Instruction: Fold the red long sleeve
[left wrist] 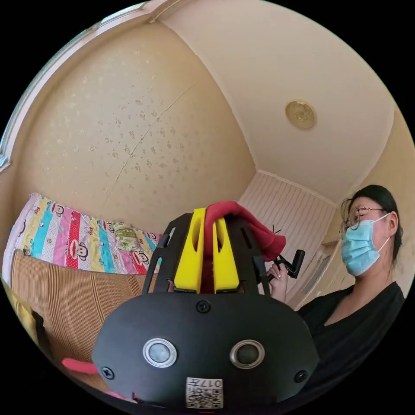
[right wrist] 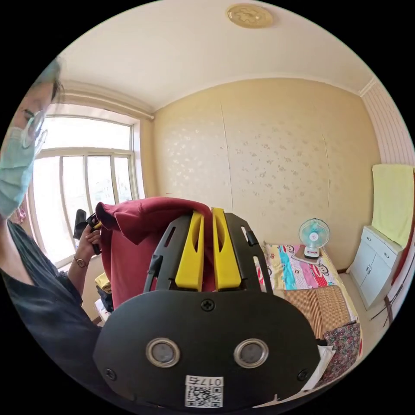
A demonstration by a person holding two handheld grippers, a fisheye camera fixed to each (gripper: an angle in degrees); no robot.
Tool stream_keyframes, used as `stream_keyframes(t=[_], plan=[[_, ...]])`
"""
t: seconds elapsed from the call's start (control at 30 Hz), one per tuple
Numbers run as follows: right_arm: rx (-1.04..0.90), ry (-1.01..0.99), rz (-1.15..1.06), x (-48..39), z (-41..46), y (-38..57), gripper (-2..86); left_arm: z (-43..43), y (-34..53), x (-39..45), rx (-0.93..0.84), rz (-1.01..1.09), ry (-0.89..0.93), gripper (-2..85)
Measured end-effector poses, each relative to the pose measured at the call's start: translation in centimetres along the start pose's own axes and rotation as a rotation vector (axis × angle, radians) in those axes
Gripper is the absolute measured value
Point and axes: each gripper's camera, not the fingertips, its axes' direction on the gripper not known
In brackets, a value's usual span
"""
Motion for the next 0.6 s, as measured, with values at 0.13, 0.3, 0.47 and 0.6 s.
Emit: stream_keyframes(t=[0.13, 0.3, 0.47, 0.6], plan=[[-0.338, 0.036, 0.034, 9.3, 21.1, -2.4, 4.3, 13.3, -6.5, -16.1, -0.204, -0.123, -0.289, 5.8], [-0.682, 0.107, 0.010, 20.5, 47.3, 10.1, 5.2, 23.9, -2.6, -39.7, -0.527, -0.288, -0.708, 7.5], [-0.940, 0.046, 0.250, 26.0, 50.8, 32.6, 7.8, 19.5, 17.3, -51.1, -0.831, -0.444, -0.774, 8.6], [-1.143, 0.097, 0.376, 28.8, 47.0, 52.6, 10.1, 12.5, 29.7, -55.4, -0.933, -0.580, -0.814, 9.9]])
